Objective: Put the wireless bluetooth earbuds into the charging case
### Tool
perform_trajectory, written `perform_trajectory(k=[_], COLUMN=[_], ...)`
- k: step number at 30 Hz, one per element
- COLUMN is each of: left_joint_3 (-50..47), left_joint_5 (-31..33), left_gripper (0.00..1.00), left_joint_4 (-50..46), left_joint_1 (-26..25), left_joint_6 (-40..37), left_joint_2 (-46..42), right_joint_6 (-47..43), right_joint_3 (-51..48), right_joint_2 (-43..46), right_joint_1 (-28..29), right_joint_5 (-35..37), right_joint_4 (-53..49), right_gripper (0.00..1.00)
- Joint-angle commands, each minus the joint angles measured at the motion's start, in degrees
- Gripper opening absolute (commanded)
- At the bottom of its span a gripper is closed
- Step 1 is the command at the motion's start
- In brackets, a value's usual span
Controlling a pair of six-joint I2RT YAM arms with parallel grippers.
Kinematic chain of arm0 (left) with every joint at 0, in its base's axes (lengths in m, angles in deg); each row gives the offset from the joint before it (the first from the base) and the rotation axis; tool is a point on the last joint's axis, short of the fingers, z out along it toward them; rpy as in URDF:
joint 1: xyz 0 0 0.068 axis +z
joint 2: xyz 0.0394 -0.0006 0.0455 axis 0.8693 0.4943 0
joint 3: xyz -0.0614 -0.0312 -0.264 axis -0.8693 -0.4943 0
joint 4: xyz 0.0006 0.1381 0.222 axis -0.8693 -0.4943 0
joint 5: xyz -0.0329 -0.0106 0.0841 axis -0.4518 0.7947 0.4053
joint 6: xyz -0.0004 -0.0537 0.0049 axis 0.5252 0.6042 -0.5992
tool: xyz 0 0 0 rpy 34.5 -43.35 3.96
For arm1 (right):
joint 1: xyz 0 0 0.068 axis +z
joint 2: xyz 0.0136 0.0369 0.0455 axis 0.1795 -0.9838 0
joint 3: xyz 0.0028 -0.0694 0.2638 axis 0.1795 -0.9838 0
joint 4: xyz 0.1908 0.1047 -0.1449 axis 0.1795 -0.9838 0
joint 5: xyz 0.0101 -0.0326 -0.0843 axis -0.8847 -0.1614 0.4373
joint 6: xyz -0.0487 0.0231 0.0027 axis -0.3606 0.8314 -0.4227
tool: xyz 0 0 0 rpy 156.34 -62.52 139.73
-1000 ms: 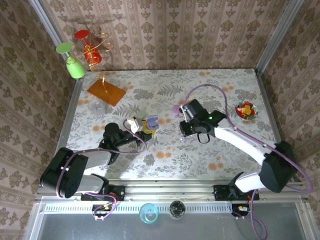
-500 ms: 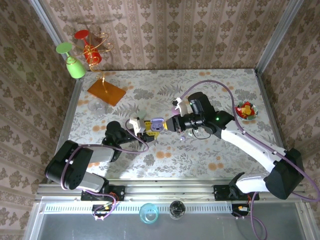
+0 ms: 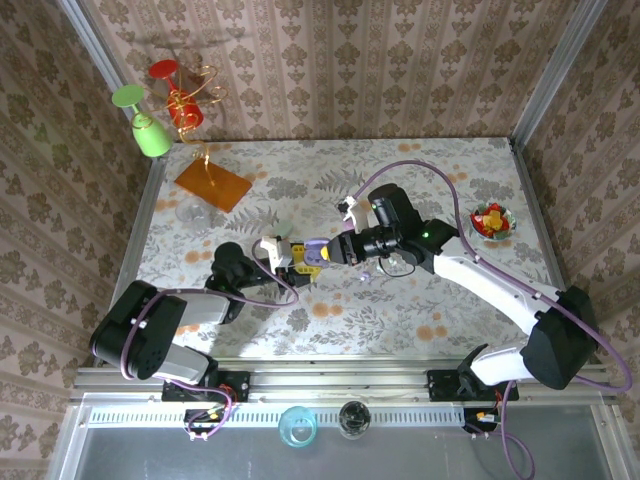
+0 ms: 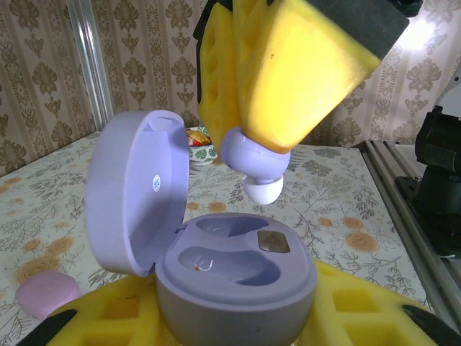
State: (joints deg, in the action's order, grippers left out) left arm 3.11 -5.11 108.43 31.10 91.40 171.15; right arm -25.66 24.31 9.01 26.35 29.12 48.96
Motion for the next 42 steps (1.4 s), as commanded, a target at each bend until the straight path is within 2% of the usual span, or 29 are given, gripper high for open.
perform_trajectory(k=[1, 14, 19, 25, 28, 31, 35, 40, 42], left_joint_3=[1.0, 0.9, 0.7, 0.3, -0.1, -0.5, -1.2, -1.1, -1.0], left_joint_5=[-1.2, -0.9, -0.4, 0.4, 0.8, 0.9, 1.2, 1.1, 1.0], left_gripper=[0.29, 0.29, 0.29, 0.28, 0.29, 0.29, 0.29, 0.29, 0.29], left_joint_4=[2.0, 2.1, 2.0, 2.2, 2.6, 2.8, 2.6, 2.4, 2.4], left_joint_1=[-0.3, -0.4, -0.3, 0.5, 1.5, 2.3, 2.8, 2.8, 2.7], left_joint_6=[1.3, 2.5, 2.3, 1.9, 1.8, 1.8, 1.9, 2.1, 2.3], left_joint_2=[-1.8, -3.6, -3.8, -3.6, -3.7, -4.1, -5.3, -5.3, -5.1], right_joint_6=[-1.9, -2.3, -2.3, -2.8, -3.0, -0.1, 8.6, 18.9, 21.6], right_joint_3=[1.8, 1.1, 0.9, -1.2, -4.2, -9.1, -17.9, -24.1, -24.3], right_joint_2=[-0.5, -2.7, -1.3, 4.9, 8.7, 12.5, 16.5, 14.9, 12.3], right_joint_1=[0.3, 0.3, 0.3, 0.1, 0.0, -1.3, -5.9, -11.9, -12.1], right_joint_5=[0.4, 1.7, 3.3, 4.8, 5.7, 9.8, 14.8, 17.4, 18.1], right_joint_4=[-0.1, -0.2, -0.5, 0.7, 2.9, 6.2, 10.8, 11.4, 10.4], right_gripper=[0.15, 0.16, 0.38, 0.51, 0.54, 0.54, 0.54, 0.52, 0.51])
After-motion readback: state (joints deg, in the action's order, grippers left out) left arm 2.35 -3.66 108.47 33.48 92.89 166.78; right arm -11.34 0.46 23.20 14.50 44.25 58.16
